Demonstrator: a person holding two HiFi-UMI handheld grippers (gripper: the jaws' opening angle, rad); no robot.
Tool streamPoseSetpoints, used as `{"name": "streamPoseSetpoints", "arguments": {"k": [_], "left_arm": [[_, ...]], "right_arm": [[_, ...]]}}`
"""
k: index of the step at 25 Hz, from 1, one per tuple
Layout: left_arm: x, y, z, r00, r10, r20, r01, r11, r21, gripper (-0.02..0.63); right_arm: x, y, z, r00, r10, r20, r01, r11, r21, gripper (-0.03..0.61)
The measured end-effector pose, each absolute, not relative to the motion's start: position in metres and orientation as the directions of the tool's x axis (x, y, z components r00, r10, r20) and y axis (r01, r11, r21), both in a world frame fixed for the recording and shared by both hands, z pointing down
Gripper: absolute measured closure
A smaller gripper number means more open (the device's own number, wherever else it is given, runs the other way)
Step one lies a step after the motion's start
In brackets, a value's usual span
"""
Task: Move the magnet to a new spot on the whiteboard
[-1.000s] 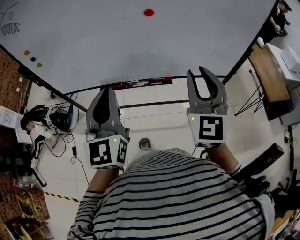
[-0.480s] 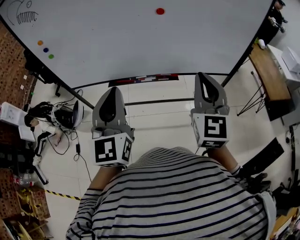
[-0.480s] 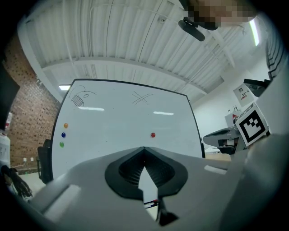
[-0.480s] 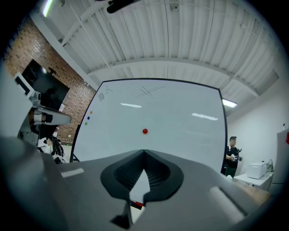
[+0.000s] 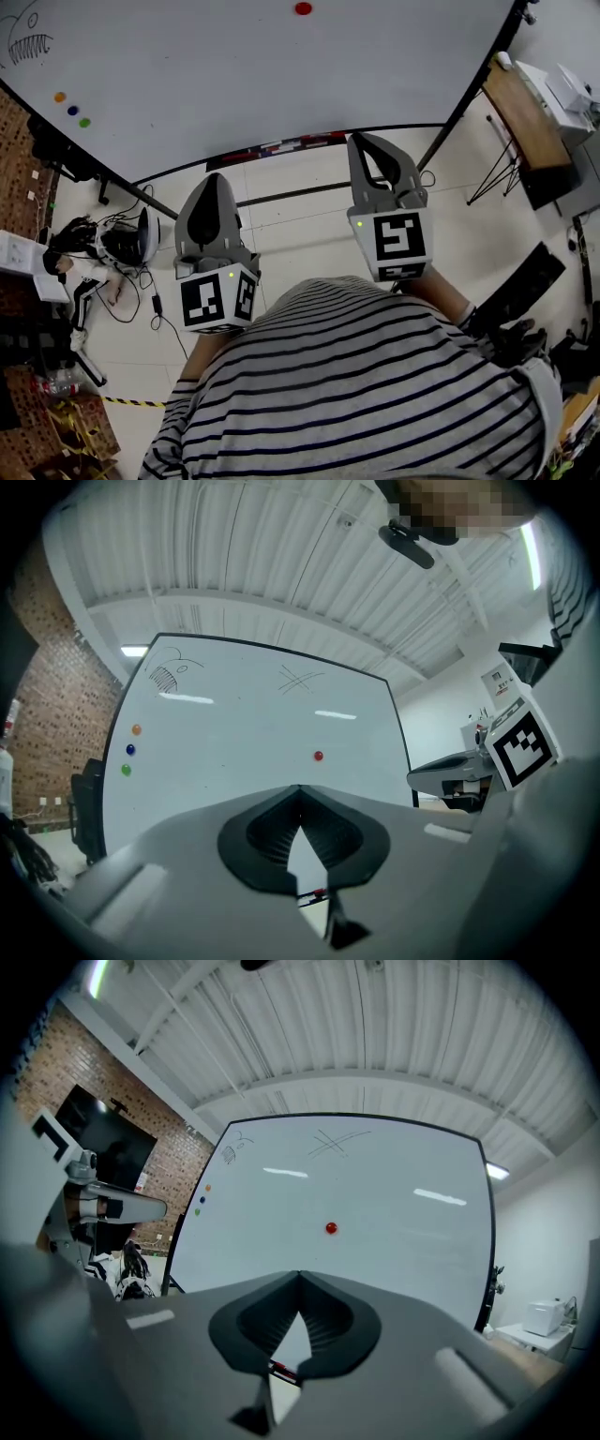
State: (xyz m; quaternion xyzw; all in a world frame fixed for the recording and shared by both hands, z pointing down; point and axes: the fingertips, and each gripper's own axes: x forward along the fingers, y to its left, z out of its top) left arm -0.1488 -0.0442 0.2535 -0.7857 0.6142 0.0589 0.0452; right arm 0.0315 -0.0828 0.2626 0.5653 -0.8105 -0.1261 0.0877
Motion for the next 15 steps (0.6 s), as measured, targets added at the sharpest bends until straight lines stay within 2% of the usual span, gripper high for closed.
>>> {"name": "streamPoseSetpoints", "arguments": {"k": [15], "left_arm": [[-0.136,-0.049,0.262,0.275,-0.952,-0.137,-0.960,-0.280,0.020,0.598]], "right_arm": [[0.024,-0.088,0.261,-0.354,-0.935,0.007,-0.880,0.336,0.335,0.578]]}}
